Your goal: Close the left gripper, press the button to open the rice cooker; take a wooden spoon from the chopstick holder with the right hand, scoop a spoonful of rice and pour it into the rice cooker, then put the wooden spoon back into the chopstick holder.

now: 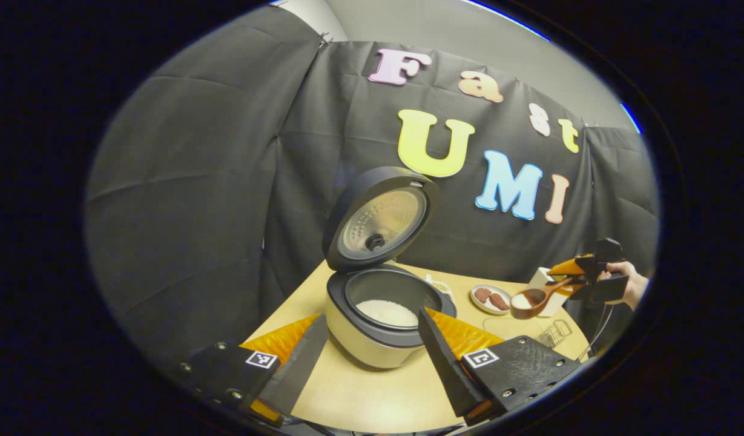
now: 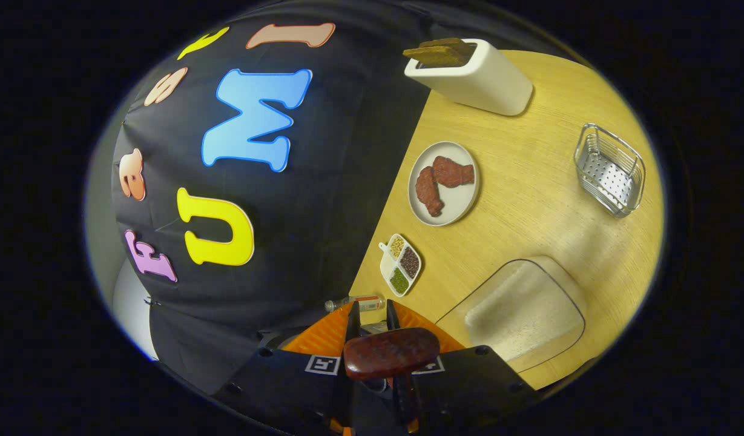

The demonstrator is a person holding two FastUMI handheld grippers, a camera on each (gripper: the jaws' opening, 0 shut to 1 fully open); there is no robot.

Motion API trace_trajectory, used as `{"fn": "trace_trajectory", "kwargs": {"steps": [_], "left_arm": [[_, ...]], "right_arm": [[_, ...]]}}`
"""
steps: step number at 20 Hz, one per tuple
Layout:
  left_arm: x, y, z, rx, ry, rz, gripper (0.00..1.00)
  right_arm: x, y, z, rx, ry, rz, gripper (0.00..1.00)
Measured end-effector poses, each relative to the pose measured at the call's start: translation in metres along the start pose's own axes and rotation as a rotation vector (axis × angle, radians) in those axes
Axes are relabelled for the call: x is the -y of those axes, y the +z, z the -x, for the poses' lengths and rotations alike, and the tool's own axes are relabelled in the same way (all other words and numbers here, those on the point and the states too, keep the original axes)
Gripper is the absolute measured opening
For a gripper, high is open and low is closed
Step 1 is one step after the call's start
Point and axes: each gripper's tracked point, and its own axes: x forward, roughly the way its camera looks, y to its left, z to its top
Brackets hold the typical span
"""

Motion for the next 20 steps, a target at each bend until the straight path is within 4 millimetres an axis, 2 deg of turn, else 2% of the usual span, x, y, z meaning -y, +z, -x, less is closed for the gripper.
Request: {"fn": "trace_trajectory", "kwargs": {"steps": [4,7,12,16,20], "left_arm": [[-0.011,-0.005,0.003,-0.002,0.023,0.019,0.95],[-0.024,-0.005,0.003,0.001,0.046,0.024,0.95],[-0.046,-0.003,0.006,0.01,0.086,0.042,0.94],[-0.056,-0.004,0.011,0.013,0.113,0.057,0.95],[-0.067,-0.009,0.013,0.012,0.141,0.067,0.94]], "right_arm": [[-0.039,-0.018,-0.023,-0.048,0.048,0.023,0.24],[-0.062,-0.037,-0.038,-0.091,0.072,0.038,0.24],[-0.094,-0.069,-0.073,-0.157,0.093,0.099,0.23],[-0.116,-0.1,-0.093,-0.21,0.11,0.162,0.23],[-0.124,-0.12,-0.114,-0.227,0.106,0.208,0.23]]}}
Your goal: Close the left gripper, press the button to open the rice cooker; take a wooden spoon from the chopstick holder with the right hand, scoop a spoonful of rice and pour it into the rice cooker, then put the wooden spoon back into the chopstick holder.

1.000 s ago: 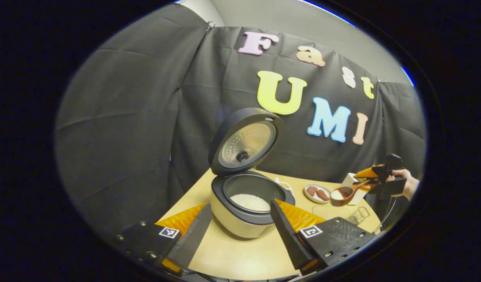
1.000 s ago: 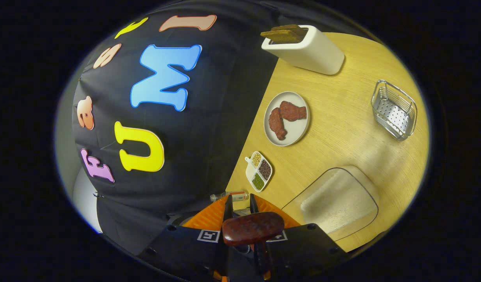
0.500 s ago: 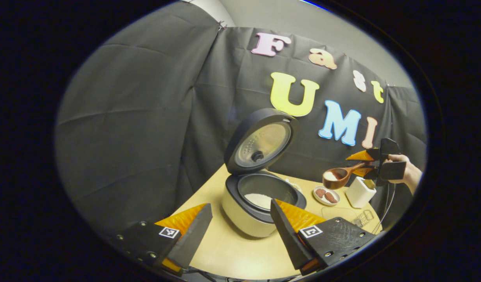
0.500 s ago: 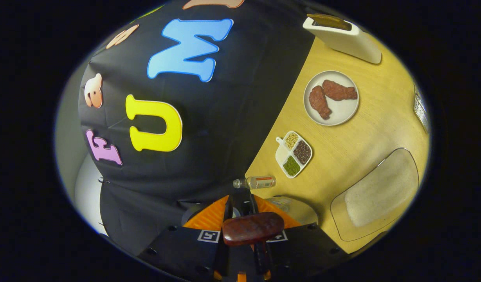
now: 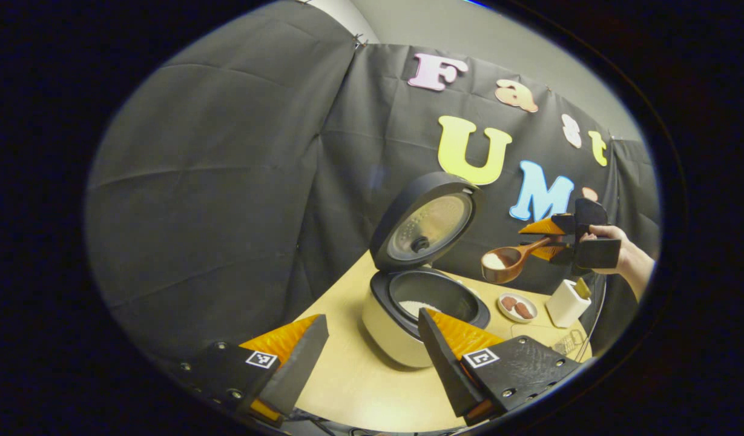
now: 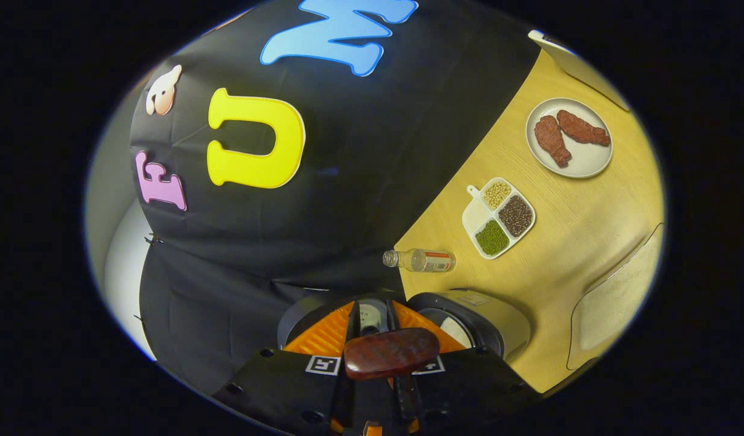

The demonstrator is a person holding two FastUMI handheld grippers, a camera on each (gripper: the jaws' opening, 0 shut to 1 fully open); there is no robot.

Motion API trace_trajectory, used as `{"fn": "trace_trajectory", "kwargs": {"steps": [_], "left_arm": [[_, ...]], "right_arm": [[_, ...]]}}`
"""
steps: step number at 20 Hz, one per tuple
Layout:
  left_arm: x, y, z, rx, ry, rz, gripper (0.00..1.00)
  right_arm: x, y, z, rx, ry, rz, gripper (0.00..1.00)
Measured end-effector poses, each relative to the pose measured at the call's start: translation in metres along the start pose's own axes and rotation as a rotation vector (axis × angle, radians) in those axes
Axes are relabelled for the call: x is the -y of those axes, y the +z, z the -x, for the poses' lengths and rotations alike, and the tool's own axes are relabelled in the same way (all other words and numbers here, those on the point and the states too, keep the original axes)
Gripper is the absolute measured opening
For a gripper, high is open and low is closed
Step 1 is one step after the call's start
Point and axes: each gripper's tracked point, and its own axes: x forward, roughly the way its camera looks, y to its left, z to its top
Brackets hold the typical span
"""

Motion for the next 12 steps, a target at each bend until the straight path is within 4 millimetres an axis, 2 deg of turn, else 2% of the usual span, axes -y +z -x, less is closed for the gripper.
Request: {"fn": "trace_trajectory", "kwargs": {"steps": [3,9,12], "left_arm": [[-0.009,-0.002,0.003,-0.001,0.021,0.02,0.94],[-0.029,-0.009,0.005,-0.009,0.08,0.017,0.94],[-0.03,-0.013,0.004,-0.022,0.09,0.006,0.95]], "right_arm": [[-0.001,-0.015,-0.016,-0.017,-0.027,0.101,0.23],[-0.004,-0.028,-0.038,0.014,-0.051,0.292,0.23],[-0.005,-0.043,-0.048,-0.018,-0.058,0.392,0.23]]}}
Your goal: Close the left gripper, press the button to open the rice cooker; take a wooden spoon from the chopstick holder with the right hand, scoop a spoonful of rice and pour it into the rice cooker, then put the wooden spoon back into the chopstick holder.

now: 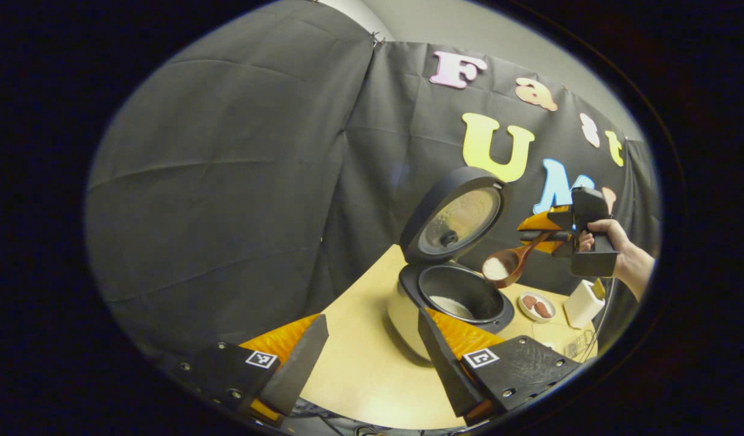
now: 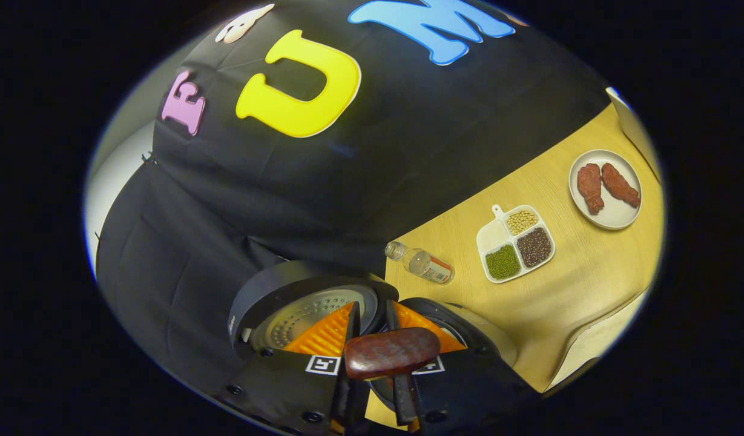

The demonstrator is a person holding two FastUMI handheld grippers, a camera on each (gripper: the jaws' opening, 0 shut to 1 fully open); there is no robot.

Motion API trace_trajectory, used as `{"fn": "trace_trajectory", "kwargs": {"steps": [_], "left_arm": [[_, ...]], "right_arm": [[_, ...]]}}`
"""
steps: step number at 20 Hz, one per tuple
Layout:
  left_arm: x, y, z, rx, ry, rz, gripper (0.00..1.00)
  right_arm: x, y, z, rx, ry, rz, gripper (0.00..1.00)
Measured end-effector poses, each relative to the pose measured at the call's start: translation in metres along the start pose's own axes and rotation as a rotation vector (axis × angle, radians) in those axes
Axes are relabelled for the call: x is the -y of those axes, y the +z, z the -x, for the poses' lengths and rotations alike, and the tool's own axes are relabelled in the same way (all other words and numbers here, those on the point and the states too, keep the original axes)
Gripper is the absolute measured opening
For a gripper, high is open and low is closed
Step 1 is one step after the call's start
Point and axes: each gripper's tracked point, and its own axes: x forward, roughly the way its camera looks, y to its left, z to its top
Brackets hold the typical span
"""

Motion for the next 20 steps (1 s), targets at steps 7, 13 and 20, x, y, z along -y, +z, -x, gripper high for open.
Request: {"fn": "trace_trajectory", "kwargs": {"steps": [7,13,20], "left_arm": [[0.005,0.004,-0.008,0.001,0.004,-0.053,0.95],[0.006,0.006,-0.011,-0.006,0.018,-0.074,0.94],[0.002,0.011,-0.01,0.0,0.048,-0.063,0.94]], "right_arm": [[-0.009,-0.025,-0.022,-0.047,-0.003,0.296,0.24],[-0.02,-0.043,-0.032,-0.072,0.016,0.471,0.24],[-0.05,-0.052,-0.032,-0.063,0.104,0.646,0.24]]}}
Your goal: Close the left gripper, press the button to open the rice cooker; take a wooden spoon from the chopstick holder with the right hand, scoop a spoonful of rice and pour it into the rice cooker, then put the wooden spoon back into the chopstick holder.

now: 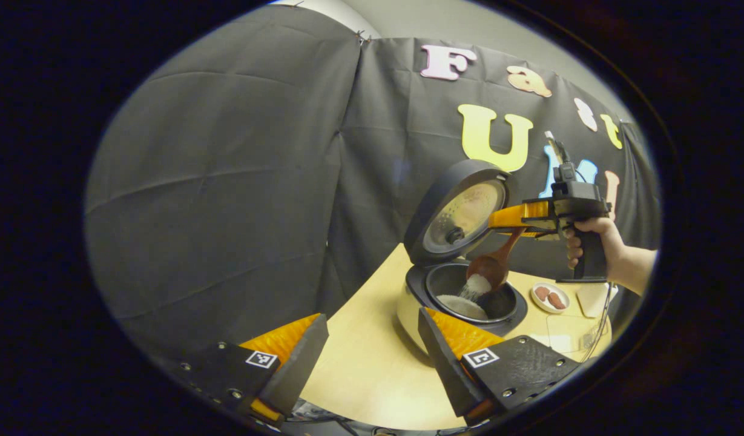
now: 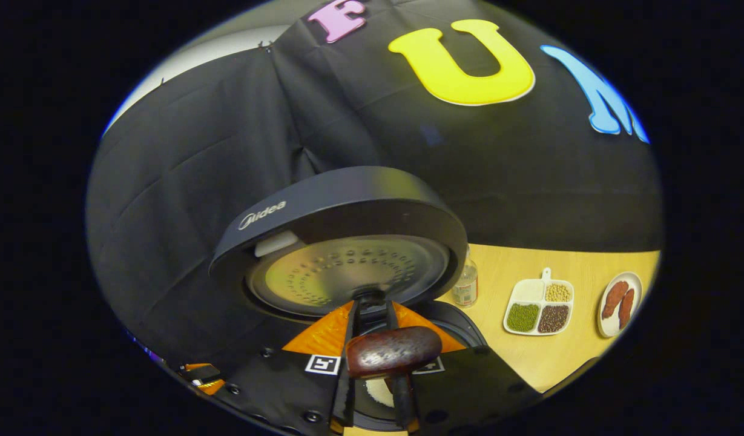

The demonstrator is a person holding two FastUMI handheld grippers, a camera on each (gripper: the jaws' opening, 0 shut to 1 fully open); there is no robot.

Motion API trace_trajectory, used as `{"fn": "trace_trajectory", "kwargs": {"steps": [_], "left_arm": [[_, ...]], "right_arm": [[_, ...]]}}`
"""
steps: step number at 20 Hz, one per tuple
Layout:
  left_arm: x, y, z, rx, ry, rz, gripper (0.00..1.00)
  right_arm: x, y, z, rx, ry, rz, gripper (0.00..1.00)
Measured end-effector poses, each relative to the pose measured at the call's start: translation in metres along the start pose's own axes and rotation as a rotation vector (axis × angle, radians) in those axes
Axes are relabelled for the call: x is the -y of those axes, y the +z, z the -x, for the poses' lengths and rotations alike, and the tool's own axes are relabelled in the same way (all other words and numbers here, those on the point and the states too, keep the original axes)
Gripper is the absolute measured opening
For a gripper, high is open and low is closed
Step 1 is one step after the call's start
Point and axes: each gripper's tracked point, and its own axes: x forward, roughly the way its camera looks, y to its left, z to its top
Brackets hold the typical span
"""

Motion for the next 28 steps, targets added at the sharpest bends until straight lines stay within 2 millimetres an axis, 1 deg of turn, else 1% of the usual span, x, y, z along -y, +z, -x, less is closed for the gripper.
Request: {"fn": "trace_trajectory", "kwargs": {"steps": [4,7,9,11,14,15,17,18,20,22,24,25,26,28], "left_arm": [[-0.001,0.0,0.0,0.003,0.012,-0.001,0.94],[-0.001,0.001,0.001,0.007,0.017,0.005,0.94],[-0.003,-0.003,0.0,0.007,0.018,0.005,0.94],[-0.004,-0.006,-0.001,0.0,0.022,0.01,0.94],[-0.005,-0.01,-0.002,0.0,0.019,0.017,0.94],[-0.005,-0.011,-0.002,-0.001,0.014,0.018,0.94],[-0.006,-0.017,-0.004,-0.014,0.01,0.013,0.95],[-0.005,-0.019,-0.005,-0.016,0.009,0.008,0.95],[-0.004,-0.02,-0.005,-0.016,0.003,-0.002,0.95],[-0.003,-0.019,-0.005,-0.012,-0.005,-0.011,0.95],[-0.001,-0.019,-0.004,-0.008,-0.013,-0.019,0.95],[-0.001,-0.018,-0.004,-0.008,-0.018,-0.02,0.94],[0.0,-0.018,-0.003,-0.005,-0.023,-0.021,0.95],[0.001,-0.016,-0.002,0.004,-0.032,-0.032,0.95]], "right_arm": [[-0.009,-0.002,-0.008,-0.007,0.006,0.117,0.24],[-0.016,-0.004,-0.006,-0.008,0.02,0.202,0.24],[-0.022,-0.007,-0.004,-0.007,0.037,0.279,0.24],[-0.027,-0.017,-0.005,-0.017,0.054,0.372,0.24],[-0.038,-0.036,0.001,-0.044,0.106,0.488,0.24],[-0.042,-0.039,0.004,-0.047,0.117,0.511,0.24],[-0.048,-0.041,0.007,-0.043,0.126,0.552,0.24],[-0.049,-0.043,0.005,-0.04,0.123,0.572,0.24],[-0.048,-0.046,0.007,-0.042,0.108,0.606,0.24],[-0.042,-0.055,0.01,-0.071,0.089,0.592,0.24],[-0.022,-0.066,0.009,-0.125,0.042,0.548,0.24],[-0.011,-0.075,0.012,-0.172,0.011,0.516,0.24],[-0.005,-0.081,0.016,-0.192,-0.003,0.468,0.24],[0.002,-0.076,0.013,-0.172,-0.017,0.362,0.24]]}}
